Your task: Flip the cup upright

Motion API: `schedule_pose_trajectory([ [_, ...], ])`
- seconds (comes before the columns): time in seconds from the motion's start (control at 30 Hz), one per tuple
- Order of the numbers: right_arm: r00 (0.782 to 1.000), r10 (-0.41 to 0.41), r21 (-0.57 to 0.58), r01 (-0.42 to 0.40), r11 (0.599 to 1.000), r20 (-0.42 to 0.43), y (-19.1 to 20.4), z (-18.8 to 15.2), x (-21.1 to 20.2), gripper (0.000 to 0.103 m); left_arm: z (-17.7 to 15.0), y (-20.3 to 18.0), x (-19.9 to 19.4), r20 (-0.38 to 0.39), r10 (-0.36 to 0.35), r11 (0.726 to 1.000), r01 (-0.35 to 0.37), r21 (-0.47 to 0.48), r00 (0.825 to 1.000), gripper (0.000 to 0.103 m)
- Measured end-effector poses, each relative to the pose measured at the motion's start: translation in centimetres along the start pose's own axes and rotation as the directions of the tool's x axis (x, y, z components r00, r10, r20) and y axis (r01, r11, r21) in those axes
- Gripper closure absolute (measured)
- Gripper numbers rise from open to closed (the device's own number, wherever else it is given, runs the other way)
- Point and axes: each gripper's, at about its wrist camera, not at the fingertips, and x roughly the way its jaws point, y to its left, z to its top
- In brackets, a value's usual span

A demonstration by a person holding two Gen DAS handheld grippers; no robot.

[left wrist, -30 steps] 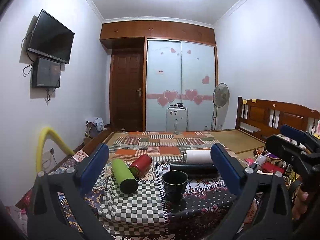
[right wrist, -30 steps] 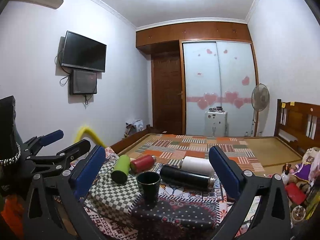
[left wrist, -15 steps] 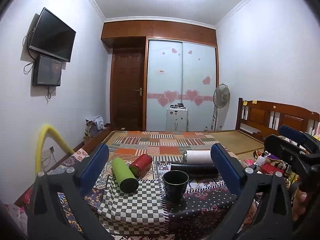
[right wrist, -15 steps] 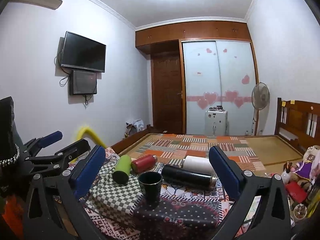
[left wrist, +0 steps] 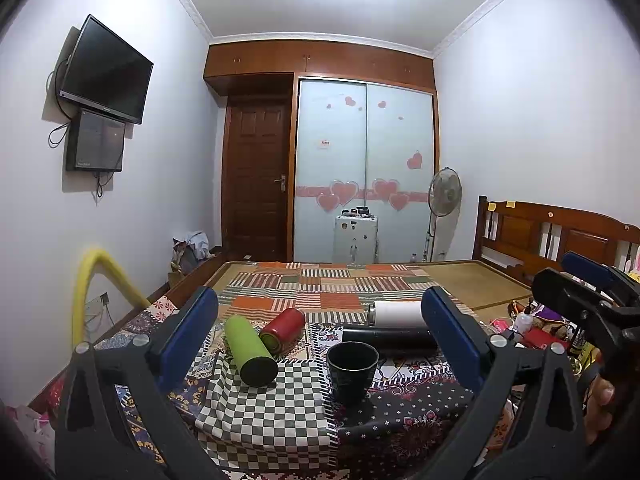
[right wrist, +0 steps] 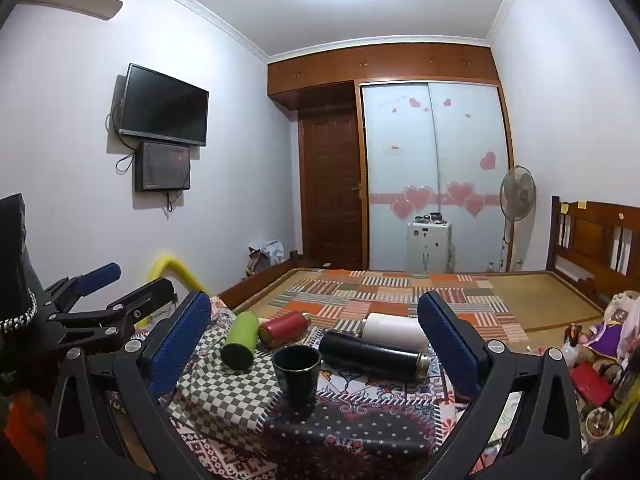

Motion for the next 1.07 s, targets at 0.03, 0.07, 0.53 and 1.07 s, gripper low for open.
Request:
schedule_pose_trajectory([
  [0.03,1.000,0.000,0.001,0.000,1.000,0.000,0.0,0.0,0.0,0.000,0.0,-0.1,0.0,0.001,-0.001,1.000,0.001,0.001,1.000,0.000],
  [0.07,1.000,0.001,0.002,-0.001,1.000,-0.002,0.0,0.0,0.0,0.000,0.0,-0.1,0.0,0.002,-0.001,1.000,0.001,0.002,1.000,0.000],
  [0.53,1.000,-0.004,0.010,0.004,1.000,-0.003,-0.1,0.0,0.1,0.000,0.0,-0.5,0.1,0.000,-0.015,1.000,0.015,0.021,1.000,0.000],
  [1.07,1.000,-0.025,0.029,0.026,0.999,-0.012,-0.5,-0.5,0.5,0.000,-0.5,-0.2,1.1,-0.032,-0.027,1.000,0.027,0.003,0.999,0.000],
])
